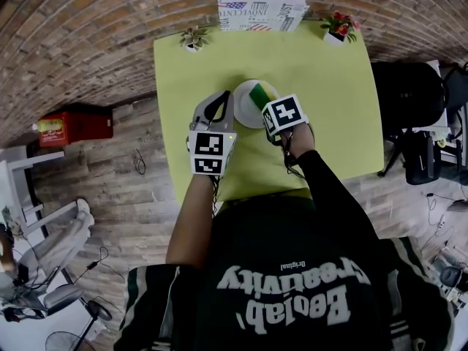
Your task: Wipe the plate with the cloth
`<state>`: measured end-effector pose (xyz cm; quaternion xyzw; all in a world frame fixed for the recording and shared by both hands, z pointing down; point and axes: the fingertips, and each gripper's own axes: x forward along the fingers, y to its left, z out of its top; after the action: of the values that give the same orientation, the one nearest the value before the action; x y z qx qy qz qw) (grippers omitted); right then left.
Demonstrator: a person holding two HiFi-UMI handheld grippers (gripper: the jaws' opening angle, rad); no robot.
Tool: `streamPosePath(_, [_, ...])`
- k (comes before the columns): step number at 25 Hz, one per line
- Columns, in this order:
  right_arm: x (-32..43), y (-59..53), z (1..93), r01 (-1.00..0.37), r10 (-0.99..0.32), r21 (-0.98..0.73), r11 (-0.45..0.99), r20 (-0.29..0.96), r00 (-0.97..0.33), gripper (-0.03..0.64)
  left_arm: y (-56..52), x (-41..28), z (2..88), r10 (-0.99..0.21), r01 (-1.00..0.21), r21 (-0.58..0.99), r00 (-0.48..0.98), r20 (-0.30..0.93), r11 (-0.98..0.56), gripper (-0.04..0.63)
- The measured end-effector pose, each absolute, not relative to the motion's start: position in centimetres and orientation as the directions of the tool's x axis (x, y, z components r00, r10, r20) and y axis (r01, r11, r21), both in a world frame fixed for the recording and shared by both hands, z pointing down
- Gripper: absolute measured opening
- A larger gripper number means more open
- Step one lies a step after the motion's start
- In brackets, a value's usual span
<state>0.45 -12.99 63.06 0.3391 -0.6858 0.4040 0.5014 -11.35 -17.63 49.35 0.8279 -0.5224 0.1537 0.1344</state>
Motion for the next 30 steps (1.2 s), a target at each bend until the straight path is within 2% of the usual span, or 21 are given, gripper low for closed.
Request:
streamPosePath(13, [5.5,-13.0,62.7,-0.915,-0.1,-0.187,0.358,0.966,-0.237,0.132,-17.4,-8.7,48.7,-0.807,-0.885,0.045,0.442,0.391,-0.463,0.005])
streamPosePath(21, [4.5,-12.5,62.1,-0.897,-0.104,-0.219,0.385,0.955,-0.278,0.132,-17.0,-8.7,48.6,-0.808,-0.887,0.041,0.437,0.395,-0.46,0.005])
streamPosePath(30, [0.1,-10.6,61.7,-0.832,-0.061,-0.272,0.483,0.938,-0.342,0.133,-15.8,-10.2,48.2,-0.827,-0.902,0.027,0.406,0.39,-0.43,0.005])
